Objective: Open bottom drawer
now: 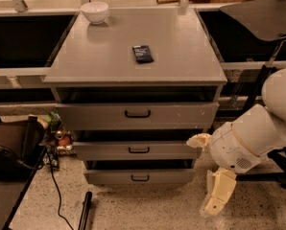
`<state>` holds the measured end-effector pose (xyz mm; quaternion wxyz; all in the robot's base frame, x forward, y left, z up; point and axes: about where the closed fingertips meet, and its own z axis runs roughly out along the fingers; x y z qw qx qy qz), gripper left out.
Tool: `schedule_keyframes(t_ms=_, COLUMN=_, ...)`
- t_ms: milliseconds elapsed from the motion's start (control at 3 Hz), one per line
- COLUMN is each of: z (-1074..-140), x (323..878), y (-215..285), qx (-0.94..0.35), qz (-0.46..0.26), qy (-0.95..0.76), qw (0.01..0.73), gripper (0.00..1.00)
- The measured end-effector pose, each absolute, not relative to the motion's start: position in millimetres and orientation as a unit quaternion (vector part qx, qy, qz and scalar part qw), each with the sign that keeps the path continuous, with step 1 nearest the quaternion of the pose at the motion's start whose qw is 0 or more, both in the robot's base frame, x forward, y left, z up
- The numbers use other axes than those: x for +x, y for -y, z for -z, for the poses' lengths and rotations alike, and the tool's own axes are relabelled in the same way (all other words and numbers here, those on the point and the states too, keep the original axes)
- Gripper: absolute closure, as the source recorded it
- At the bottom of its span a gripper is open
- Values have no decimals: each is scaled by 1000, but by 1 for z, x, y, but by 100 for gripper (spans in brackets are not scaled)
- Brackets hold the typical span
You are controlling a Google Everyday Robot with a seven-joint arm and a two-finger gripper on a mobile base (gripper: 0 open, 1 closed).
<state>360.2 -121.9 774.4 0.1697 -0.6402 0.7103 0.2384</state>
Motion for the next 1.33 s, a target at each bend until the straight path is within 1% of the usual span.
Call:
schedule_keyframes(t_ms=333, z=-733, x=367, y=123, qx=-646, qz=-252, qy=-703, qw=156, gripper=0)
schedule_keyframes(t_ms=667, z=-664, x=382, y=121, qx=-671, qz=-259, qy=-681, qw=140, gripper=0)
schedule_keyframes(t_ms=1333, z=-553, x=395, y=113, qx=-691, qz=-292, qy=-646, qw=140, gripper=0)
